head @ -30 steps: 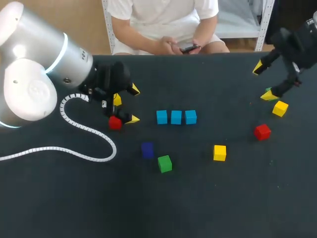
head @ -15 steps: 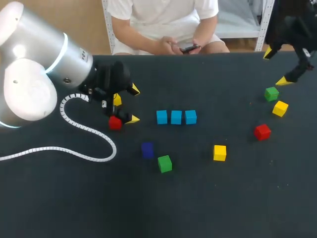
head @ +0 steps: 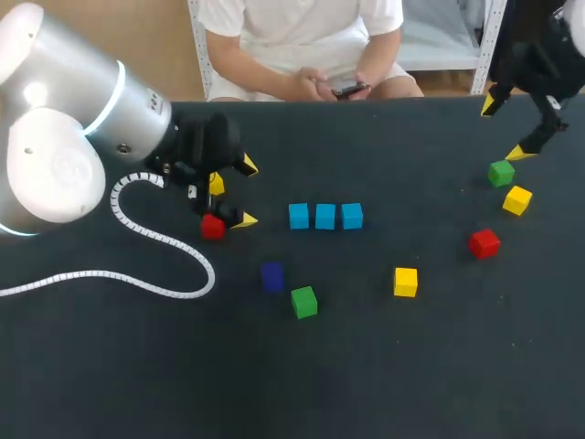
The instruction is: Place the blue cubes, place green cubes on the blue cubes, place the yellow cubes on the green cubes, then place the red cubes on the yellow cubes, and place purple cube on the red cubes.
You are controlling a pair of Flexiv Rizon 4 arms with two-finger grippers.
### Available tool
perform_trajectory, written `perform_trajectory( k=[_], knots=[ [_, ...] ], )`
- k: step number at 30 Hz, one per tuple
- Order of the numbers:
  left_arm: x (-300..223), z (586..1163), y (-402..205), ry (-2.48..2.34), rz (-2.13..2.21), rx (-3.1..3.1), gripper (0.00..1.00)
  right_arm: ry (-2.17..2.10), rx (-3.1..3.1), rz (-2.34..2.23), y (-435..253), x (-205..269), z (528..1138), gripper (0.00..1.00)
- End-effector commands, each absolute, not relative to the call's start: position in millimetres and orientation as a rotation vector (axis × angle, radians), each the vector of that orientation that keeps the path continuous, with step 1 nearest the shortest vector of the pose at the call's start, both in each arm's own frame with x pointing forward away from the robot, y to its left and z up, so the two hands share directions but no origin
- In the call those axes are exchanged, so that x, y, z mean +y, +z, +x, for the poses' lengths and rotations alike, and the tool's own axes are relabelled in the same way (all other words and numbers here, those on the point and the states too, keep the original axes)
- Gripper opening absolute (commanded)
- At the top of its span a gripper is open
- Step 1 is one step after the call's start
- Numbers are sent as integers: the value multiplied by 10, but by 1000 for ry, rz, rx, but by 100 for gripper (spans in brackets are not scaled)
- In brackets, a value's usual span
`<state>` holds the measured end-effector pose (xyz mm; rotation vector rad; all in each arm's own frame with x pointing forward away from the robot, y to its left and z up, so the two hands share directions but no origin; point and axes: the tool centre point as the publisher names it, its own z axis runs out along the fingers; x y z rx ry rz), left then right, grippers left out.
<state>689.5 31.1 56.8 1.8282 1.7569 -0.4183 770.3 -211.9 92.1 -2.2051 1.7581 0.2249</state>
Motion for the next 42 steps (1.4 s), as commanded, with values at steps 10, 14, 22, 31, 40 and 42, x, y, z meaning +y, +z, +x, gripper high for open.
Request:
perform_trajectory(
  k=[10, 14, 22, 31, 40, 42],
  knots=[
    [321, 6902, 562, -422, 1829, 1752, 100, 304, 1895, -2247, 629, -2431, 7687, 100],
    [321, 6902, 562, -422, 1829, 1752, 100, 295, 1902, -2244, 613, -2528, 7635, 100],
    [321, 6902, 562, -422, 1829, 1752, 100, 247, 1861, -2283, 449, -2559, 7599, 100],
    [321, 6902, 562, -422, 1829, 1752, 100, 261, 1866, -2226, 280, -2528, 7736, 100],
    [321, 6902, 562, -422, 1829, 1752, 100, 289, 1858, -2181, 261, -2413, 7898, 100],
    [321, 6902, 562, -422, 1829, 1752, 100, 286, 1852, -2183, 265, -2387, 7912, 100]
  ],
)
